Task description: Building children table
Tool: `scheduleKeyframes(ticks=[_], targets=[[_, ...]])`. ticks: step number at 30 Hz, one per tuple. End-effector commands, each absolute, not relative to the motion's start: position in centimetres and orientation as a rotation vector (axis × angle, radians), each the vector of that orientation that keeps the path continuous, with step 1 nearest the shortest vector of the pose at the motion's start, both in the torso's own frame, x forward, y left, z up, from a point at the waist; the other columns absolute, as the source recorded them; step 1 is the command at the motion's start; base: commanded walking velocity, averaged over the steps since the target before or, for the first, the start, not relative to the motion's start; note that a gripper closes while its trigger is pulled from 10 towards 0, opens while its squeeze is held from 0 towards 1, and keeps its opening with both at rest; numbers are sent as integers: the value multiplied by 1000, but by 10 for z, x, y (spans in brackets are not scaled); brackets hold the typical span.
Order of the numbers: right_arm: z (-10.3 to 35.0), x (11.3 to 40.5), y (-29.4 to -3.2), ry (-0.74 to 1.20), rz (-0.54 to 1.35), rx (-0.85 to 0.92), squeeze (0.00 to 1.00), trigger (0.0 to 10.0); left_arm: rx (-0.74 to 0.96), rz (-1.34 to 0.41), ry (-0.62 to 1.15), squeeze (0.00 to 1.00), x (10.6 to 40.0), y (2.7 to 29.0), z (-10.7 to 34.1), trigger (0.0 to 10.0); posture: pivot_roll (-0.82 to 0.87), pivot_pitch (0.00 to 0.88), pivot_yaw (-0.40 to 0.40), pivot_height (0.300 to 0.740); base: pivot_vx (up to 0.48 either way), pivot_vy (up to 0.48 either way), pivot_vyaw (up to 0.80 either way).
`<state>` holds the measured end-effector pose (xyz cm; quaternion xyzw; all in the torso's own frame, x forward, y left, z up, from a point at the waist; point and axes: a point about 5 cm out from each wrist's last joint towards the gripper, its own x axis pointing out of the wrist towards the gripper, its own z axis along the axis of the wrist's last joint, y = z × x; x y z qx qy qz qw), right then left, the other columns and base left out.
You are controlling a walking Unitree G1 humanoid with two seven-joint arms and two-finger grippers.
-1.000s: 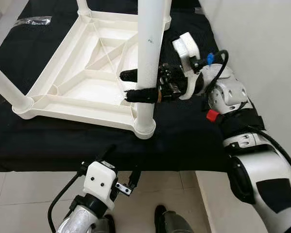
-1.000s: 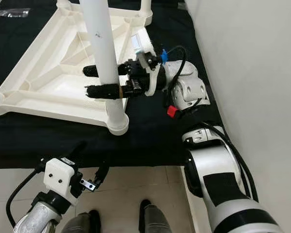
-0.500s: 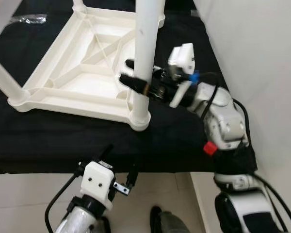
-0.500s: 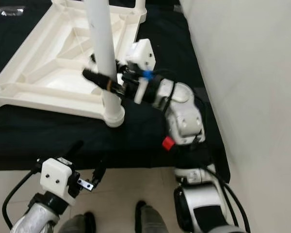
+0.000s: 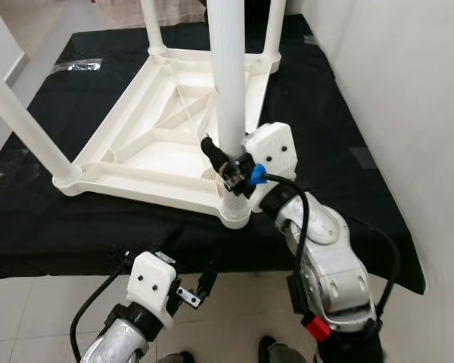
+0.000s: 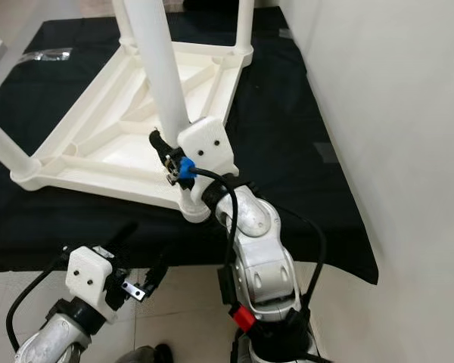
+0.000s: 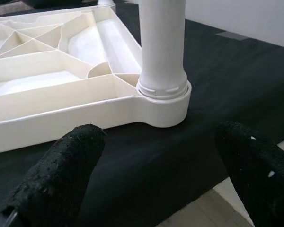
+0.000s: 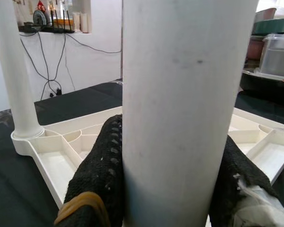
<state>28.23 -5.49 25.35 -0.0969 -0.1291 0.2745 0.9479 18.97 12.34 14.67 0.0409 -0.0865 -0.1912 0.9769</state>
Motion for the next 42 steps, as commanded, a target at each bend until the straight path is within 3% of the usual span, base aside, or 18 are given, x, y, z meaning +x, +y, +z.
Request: scheduleKeyframes(ticks=[1,4,7,10,11,12,13,14,31,32,42], targets=[[209,296,-62,-12,507,-212,957,10000,86,-358,-149,0,188,126,141,10000,77,268,7,740,0,0,0],[221,298,-60,-87,567,-163,1000,10000,93,-348,-154,0,189,125,142,10000,84,262,-5,740,0,0,0],[241,296,-52,-225,838,-94,1000,10000,91,-346,-155,0,190,125,142,10000,83,254,-6,740,0,0,0],[246,295,-51,-259,950,-90,1000,10000,88,-350,-155,0,191,125,142,10000,83,254,-6,740,0,0,0],[253,294,-53,-309,1143,-159,1000,10000,84,-362,-155,0,192,124,141,10000,89,251,-5,740,0,0,0],[258,295,-56,-330,1211,-187,996,10000,82,-365,-156,0,192,123,141,10000,92,252,-5,740,0,0,0],[262,301,-59,-330,1261,-201,51,10000,81,-367,-156,0,192,123,142,10000,93,253,-5,740,0,0,0],[265,307,-61,-327,1307,-232,0,10000,80,-368,-156,0,192,122,142,10000,100,260,-9,740,0,0,0],[319,333,-74,-343,1720,-260,0,10000,83,-354,-164,0,187,121,147,10000,144,292,-32,740,0,0,0],[322,336,-76,-350,1753,-247,0,0,83,-353,-164,0,187,121,147,10000,145,293,-32,740,0,0,0],[314,334,-90,-310,1804,-265,0,0,79,-355,-162,0,187,120,147,10000,145,294,-32,740,0,0,0]])
